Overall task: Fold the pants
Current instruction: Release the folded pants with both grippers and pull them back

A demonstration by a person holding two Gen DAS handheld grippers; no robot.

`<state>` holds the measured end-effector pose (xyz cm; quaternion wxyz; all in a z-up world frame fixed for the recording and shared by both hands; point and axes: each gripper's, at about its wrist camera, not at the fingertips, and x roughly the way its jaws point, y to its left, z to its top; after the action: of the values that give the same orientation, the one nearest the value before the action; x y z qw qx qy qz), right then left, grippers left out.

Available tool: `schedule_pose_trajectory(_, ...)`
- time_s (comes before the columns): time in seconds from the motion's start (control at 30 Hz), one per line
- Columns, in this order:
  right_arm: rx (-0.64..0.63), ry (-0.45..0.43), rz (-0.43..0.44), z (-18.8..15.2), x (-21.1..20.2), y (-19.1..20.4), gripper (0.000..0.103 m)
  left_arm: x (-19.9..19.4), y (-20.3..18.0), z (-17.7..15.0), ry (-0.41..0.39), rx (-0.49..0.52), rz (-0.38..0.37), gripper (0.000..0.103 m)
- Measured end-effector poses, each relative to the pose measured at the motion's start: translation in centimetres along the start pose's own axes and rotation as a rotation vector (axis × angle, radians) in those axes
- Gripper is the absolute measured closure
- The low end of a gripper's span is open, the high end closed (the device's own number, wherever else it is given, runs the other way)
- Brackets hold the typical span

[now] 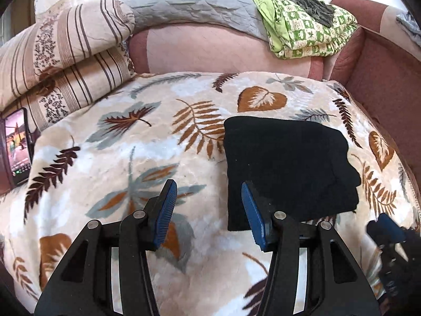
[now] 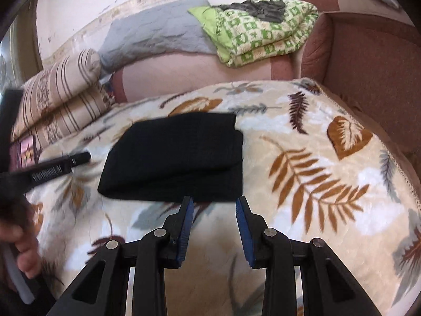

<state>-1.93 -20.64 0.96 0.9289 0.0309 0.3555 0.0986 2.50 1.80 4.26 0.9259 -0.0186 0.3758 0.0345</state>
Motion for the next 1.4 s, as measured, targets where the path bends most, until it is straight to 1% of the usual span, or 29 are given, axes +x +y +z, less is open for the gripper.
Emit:
schedule_pose_trajectory(0.13, -0.039, -0.018, -0.018, -0.4, -0.5, 0.2, 0.071, -1.6, -0.2, -0.1, -0.019, 0.009, 0.013, 0.052)
schedule_pose_trajectory(0.4, -0.01, -0.042, 0.001, -0.1, -1.5, -0.5, 0.071, -3.5, -1.6, -0.7, -0.041, 0.036, 0.031, 0.052)
schedule_pose_trajectory(0.53, -0.008, -0.061, 0.007, 0.0, -2.1, -0.7, 0.071, -3.7, -2.4, -1.2, -0.024, 0.033, 0.021, 0.052)
schedule_pose_trajectory(0.67, -0.004, -0.065, 0.015, 0.2, -2.3, -0.8, 0.071, -4.2, -3.4, -1.6, -0.03, 0.054, 0.015, 0.052)
schedule_pose_trajectory(0.77, -0.001, -0.059, 0.018, 0.3, -2.2, -0.8, 0.071, -4.4, -3.4, -2.2, -0.025, 0.071, 0.033, 0.052)
schedule_pose_trajectory(0.87, 0.021, -0.062, 0.03, 0.6, -2.2, -0.9, 0.071, -5.3, -2.8, -2.5, 0.0, 0.066, 0.057, 0.052)
schedule_pose_trajectory(0.93, 0.045, -0.063, 0.047, 0.9, -2.2, -1.0, 0.071, -6.5, -2.6, -2.4, -0.011, 0.073, 0.066, 0.052)
schedule_pose_trajectory(0.97, 0.057, -0.062, 0.057, 1.0, -2.2, -1.0, 0.071, -7.3, -2.5, -2.3, -0.029, 0.084, 0.084, 0.052)
schedule_pose_trajectory(1.0, 0.064, -0.06, 0.062, 1.1, -2.1, -0.9, 0.071, -7.6, -2.5, -2.3, -0.039, 0.09, 0.087, 0.046)
schedule_pose_trajectory(1.03, 0.071, -0.057, 0.068, 1.1, -2.0, -0.9, 0.071, -7.8, -2.5, -2.2, -0.054, 0.101, 0.082, 0.037)
schedule_pose_trajectory(1.07, 0.073, -0.054, 0.073, 1.1, -1.9, -0.8, 0.071, -7.7, -2.4, -2.2, -0.06, 0.102, 0.084, 0.019)
schedule_pose_trajectory(1.1, 0.068, -0.052, 0.075, 1.0, -1.9, -0.6, 0.071, -7.5, -2.4, -2.1, -0.055, 0.093, 0.079, 0.015)
schedule_pose_trajectory(1.13, 0.056, -0.05, 0.07, 0.9, -1.9, -0.5, 0.071, -7.1, -2.4, -2.1, -0.048, 0.074, 0.062, 0.015)
schedule_pose_trajectory(1.2, 0.026, -0.048, 0.051, 0.6, -1.9, -0.3, 0.071, -6.4, -3.2, -2.3, -0.041, 0.086, 0.042, 0.015)
schedule_pose_trajectory(1.23, 0.017, -0.045, 0.044, 0.5, -1.9, -0.4, 0.071, -6.0, -3.6, -2.4, -0.025, 0.09, 0.028, 0.015)
schedule_pose_trajectory(1.33, 0.023, -0.036, 0.022, 0.1, -2.0, -1.1, 0.071, -4.5, -4.6, -3.0, 0.041, 0.083, -0.059, 0.015)
schedule_pose_trajectory(1.37, 0.029, -0.033, 0.018, 0.0, -2.0, -1.4, 0.071, -4.3, -4.7, -3.2, 0.052, 0.075, -0.085, 0.013)
schedule_pose_trajectory(1.4, 0.034, -0.031, 0.013, -0.1, -2.0, -1.7, 0.071, -4.1, -4.9, -3.4, 0.053, 0.06, -0.131, 0.013)
